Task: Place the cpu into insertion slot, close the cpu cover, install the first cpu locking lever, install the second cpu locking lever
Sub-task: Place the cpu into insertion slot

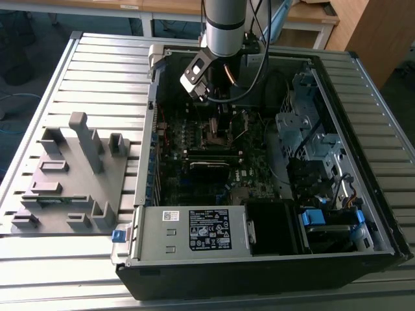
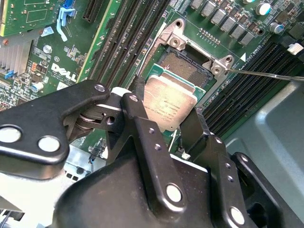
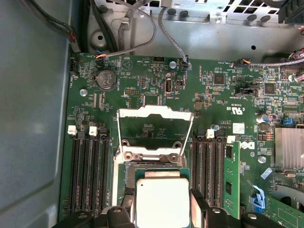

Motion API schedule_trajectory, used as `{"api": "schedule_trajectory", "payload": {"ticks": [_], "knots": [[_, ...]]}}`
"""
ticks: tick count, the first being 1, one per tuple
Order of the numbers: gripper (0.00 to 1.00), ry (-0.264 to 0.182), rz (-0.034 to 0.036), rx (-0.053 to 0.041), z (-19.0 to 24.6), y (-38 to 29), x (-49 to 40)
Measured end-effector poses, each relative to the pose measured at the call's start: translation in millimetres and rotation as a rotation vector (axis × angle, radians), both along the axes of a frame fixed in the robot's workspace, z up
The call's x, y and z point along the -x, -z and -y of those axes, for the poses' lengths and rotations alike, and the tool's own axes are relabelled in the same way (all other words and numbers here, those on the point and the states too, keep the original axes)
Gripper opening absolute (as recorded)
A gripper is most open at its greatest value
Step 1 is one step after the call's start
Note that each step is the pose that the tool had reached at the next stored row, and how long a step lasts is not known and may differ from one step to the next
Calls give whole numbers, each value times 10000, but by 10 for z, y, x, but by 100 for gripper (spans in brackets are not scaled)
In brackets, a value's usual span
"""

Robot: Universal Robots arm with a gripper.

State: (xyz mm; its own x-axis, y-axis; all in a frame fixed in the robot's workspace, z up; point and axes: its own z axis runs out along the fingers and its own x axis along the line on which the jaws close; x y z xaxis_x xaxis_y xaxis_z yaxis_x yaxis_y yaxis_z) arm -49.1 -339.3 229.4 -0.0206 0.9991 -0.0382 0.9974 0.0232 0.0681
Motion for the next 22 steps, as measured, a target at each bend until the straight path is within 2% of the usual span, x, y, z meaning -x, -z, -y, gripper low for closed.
{"api": "schedule_trajectory", "payload": {"ticks": [14, 15, 22], "knots": [[54, 0, -1, 2, 0, 19, 0], [54, 1, 0, -224, 0, 61, 10], [54, 0, 0, -224, 0, 61, 15]]}}
